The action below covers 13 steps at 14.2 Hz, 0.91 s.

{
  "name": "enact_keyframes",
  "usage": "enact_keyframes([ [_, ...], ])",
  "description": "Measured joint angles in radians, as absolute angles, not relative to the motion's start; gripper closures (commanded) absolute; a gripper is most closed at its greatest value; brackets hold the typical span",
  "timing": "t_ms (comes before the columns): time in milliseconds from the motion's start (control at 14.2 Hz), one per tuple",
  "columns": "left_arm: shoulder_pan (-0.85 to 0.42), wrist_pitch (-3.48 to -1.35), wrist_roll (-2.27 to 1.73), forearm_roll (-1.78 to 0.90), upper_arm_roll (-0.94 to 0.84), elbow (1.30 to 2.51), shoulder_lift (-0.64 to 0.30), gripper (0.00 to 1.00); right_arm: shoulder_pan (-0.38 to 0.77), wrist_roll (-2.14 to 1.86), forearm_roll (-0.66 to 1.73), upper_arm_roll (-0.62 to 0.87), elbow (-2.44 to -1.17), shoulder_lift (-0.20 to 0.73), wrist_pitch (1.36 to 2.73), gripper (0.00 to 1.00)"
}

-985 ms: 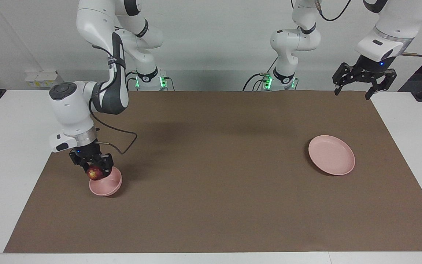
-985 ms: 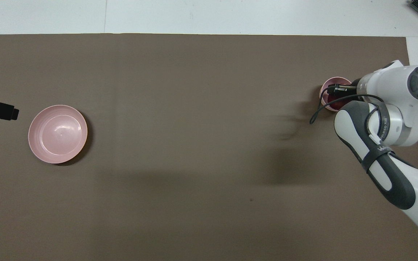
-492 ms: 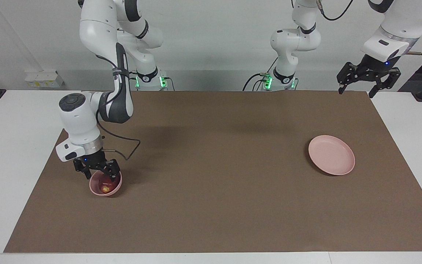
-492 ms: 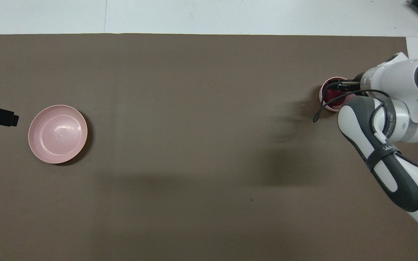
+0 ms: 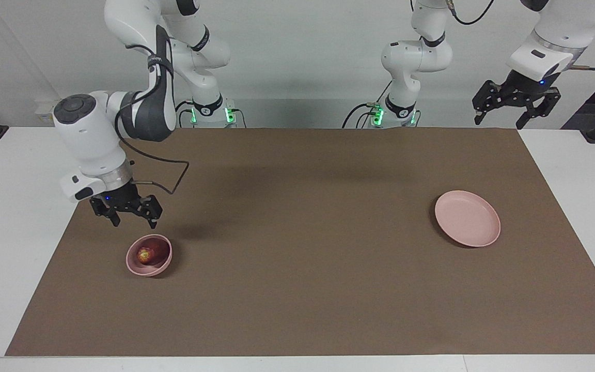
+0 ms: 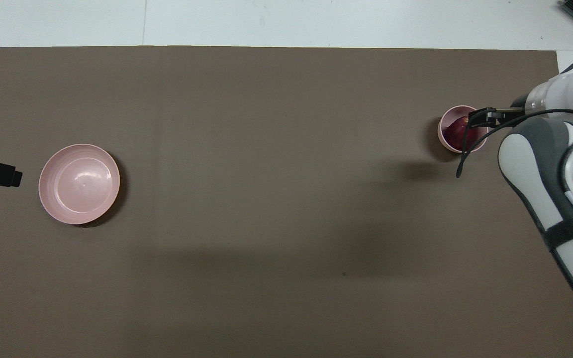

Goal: Move apple from plate to bowl

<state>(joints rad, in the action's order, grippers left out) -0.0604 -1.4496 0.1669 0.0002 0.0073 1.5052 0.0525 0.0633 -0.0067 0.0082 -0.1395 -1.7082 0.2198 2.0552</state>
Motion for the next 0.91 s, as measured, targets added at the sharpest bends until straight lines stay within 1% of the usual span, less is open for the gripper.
enact_keyframes([
  [422, -0.060, -1.421, 0.161, 0.000, 0.006, 1.497, 0.053, 0.00, 0.064, -0.007, -0.017, -0.138, -1.687, 0.044, 1.753, 0.00],
  [563, -0.060, -1.422, 0.161, 0.000, 0.005, 1.496, 0.053, 0.00, 0.064, -0.003, -0.024, -0.135, -1.630, 0.024, 1.632, 0.00],
  [633, -0.060, -1.422, 0.161, 0.000, 0.005, 1.496, 0.054, 0.00, 0.064, -0.003, -0.024, -0.134, -1.602, 0.021, 1.592, 0.00],
  [774, -0.060, -1.422, 0.161, 0.000, 0.006, 1.496, 0.055, 0.00, 0.064, -0.002, -0.023, -0.130, -1.558, 0.021, 1.534, 0.00],
  [915, -0.060, -1.422, 0.161, 0.000, 0.008, 1.496, 0.056, 0.00, 0.064, 0.012, -0.023, -0.124, -1.542, 0.021, 1.504, 0.00],
])
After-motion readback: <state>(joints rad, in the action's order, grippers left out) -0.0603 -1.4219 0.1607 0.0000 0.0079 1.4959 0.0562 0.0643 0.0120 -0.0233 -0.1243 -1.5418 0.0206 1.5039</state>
